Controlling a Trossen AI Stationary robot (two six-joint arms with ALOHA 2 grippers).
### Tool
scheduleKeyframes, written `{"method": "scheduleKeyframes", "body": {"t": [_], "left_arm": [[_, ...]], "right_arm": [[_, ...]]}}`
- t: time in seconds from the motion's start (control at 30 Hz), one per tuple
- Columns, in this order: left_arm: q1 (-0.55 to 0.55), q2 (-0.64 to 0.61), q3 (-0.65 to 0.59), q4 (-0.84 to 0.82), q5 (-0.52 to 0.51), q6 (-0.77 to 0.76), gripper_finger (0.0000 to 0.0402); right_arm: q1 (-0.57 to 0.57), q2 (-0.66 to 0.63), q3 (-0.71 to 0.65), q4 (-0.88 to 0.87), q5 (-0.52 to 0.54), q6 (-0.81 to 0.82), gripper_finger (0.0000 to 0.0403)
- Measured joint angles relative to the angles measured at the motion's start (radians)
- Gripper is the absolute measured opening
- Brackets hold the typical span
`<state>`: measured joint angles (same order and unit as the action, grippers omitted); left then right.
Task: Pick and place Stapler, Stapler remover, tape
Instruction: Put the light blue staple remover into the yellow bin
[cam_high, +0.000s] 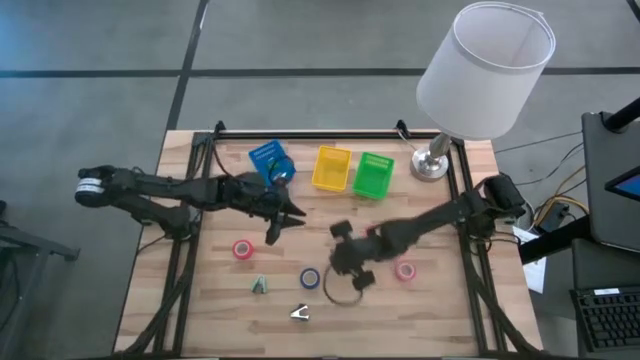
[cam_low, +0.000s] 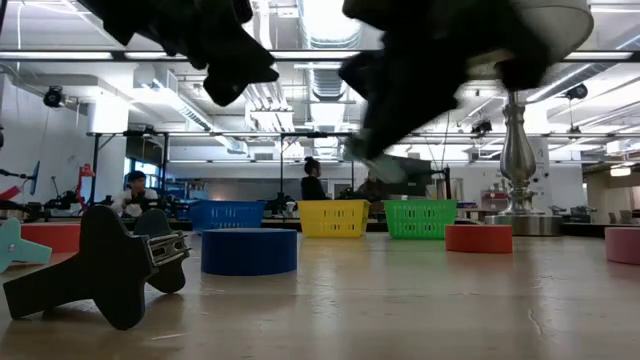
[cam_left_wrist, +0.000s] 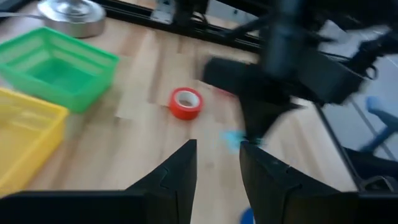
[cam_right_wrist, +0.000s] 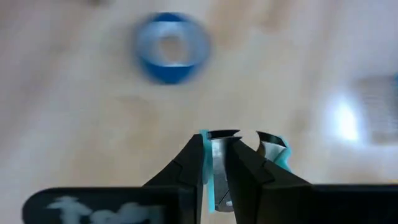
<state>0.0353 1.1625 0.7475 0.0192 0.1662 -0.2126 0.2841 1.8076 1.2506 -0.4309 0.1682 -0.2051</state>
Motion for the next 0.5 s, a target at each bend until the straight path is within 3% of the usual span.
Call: {"method": "scheduleKeyframes", "body": {"t": [0.2,0.33,0.5], "left_arm": [[-0.081,0.0,-0.013,0.003,-0.007,-0.007,0.0123],[-0.113,0.0,-0.038,0.007,-0.037,-0.006,0.012],[-0.119,0.0,-0.05,0.007,-0.093,-0.005,0.0117]], "right_arm": [[-0.188,-0.001,0.06,0.002,0.122,-0.022,0.0052],[-0.333,0.004,0.064,0.011,0.13,-0.009,0.0051],[-0.503,0.045,0.058,0.157,0.12,-0.051,0.0053]]}}
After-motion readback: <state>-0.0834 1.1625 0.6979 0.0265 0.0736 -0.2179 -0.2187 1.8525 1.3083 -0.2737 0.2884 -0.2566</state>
